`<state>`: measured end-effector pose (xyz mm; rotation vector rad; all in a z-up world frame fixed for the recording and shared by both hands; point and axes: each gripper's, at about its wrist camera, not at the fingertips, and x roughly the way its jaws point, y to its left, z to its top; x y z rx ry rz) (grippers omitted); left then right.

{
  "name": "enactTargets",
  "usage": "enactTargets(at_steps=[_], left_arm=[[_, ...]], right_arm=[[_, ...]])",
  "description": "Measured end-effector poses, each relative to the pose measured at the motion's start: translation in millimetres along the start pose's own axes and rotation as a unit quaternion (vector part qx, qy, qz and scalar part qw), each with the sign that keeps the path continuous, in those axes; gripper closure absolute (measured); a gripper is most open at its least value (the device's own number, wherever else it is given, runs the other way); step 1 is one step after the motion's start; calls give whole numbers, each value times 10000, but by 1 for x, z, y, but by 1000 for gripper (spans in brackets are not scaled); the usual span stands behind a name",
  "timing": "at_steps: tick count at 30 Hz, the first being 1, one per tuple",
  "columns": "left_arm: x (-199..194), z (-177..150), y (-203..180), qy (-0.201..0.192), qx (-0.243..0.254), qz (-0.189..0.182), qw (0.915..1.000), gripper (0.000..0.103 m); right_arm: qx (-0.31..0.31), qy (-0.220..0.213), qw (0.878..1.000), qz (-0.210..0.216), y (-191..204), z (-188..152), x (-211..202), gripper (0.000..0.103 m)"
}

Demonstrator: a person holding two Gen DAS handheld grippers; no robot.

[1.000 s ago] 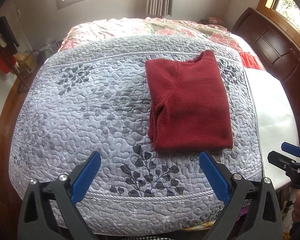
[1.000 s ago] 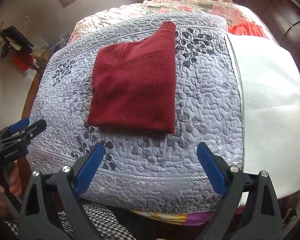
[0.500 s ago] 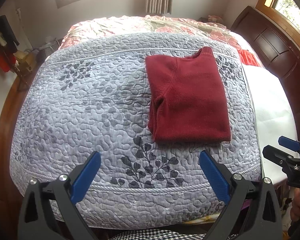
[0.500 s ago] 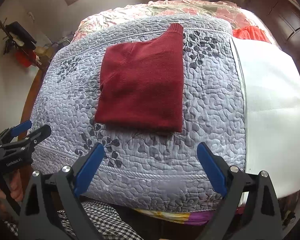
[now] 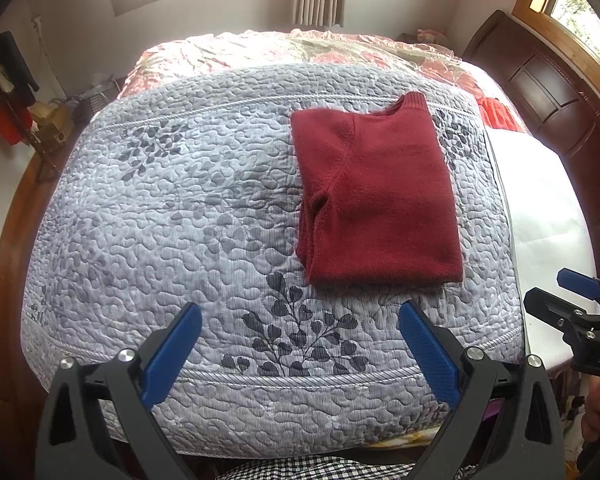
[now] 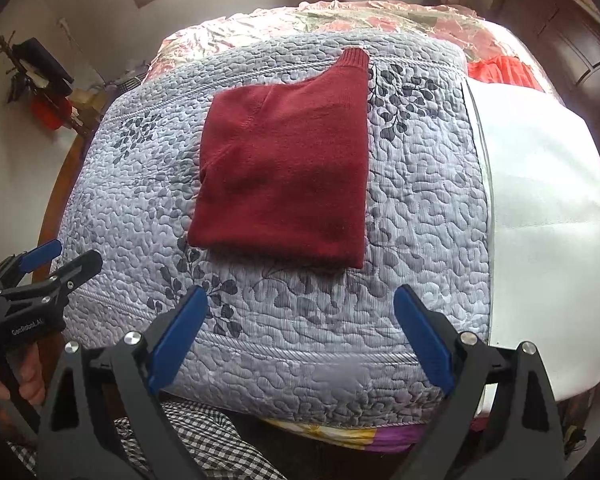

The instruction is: Fold small clothes

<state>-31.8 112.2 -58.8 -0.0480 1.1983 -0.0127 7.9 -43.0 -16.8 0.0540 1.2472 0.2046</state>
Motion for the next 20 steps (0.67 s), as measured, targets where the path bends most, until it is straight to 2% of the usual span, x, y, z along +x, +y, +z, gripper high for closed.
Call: enactTargets(at_steps=[11,20], left_arm=[[8,3,2,79,-16,32,10000,4],[8,5,2,45,3,59,10000,4]], right_arm=[[-113,9,9997,-194,1,3,7,9],[12,103,9998,-146,-2,5,11,9]])
